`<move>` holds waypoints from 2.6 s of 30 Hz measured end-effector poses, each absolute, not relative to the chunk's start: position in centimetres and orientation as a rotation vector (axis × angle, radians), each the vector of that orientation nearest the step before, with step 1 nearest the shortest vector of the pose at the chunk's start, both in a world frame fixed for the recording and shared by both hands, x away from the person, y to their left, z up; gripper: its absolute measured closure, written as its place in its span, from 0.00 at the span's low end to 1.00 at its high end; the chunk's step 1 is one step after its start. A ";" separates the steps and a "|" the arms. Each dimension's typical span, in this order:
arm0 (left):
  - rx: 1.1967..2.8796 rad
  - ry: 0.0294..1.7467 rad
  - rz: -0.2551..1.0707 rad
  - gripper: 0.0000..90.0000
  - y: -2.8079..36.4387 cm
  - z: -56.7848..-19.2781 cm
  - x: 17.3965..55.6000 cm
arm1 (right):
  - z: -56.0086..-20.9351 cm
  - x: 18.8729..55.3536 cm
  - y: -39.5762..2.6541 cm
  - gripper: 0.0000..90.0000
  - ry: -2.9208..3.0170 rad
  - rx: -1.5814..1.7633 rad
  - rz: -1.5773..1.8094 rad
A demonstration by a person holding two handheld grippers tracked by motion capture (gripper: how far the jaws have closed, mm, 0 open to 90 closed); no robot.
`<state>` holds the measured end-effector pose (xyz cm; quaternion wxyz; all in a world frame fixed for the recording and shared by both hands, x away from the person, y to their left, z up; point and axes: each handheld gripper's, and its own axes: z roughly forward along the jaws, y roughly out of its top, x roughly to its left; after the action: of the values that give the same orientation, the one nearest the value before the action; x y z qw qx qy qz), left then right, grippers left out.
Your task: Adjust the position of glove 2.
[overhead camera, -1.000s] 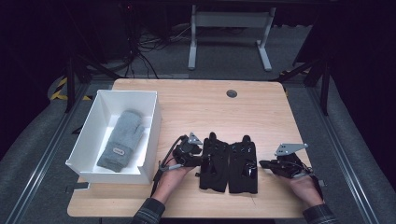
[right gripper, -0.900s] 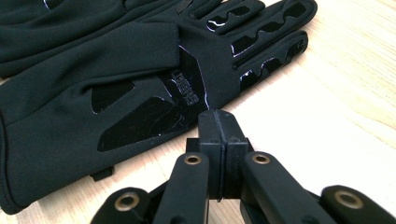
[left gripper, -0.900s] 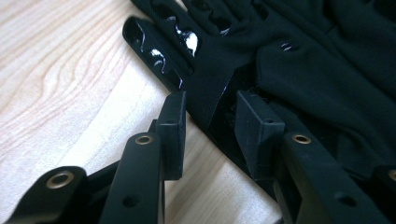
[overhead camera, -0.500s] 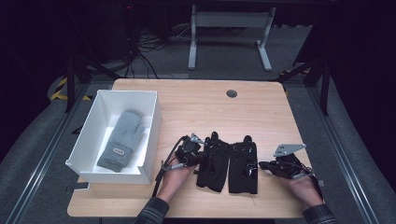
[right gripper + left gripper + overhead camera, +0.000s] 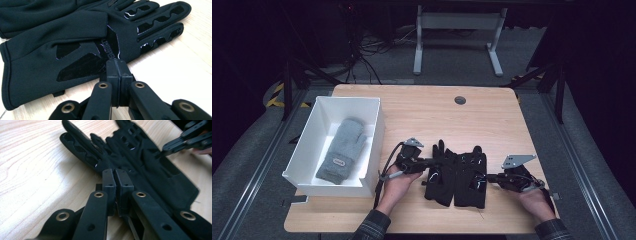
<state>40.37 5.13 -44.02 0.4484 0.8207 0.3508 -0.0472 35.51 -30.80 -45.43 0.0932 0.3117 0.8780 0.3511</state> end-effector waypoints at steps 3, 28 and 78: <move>2.003 0.850 -0.137 0.97 5.5 -43.6 40.3 | -45.5 35.5 -30.4 1.00 2.610 0.916 1.049; 1.885 0.795 -0.209 0.98 6.8 -41.8 40.1 | -45.9 36.0 -25.5 1.00 2.670 0.832 1.149; 2.072 0.783 -0.239 0.97 2.7 -44.5 39.6 | -46.4 36.8 -19.1 1.00 2.707 0.688 1.160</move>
<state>39.58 2.70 -44.52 0.4411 0.8346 0.3155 -0.0963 36.75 -19.12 -46.42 0.0589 0.2270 0.8935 0.3829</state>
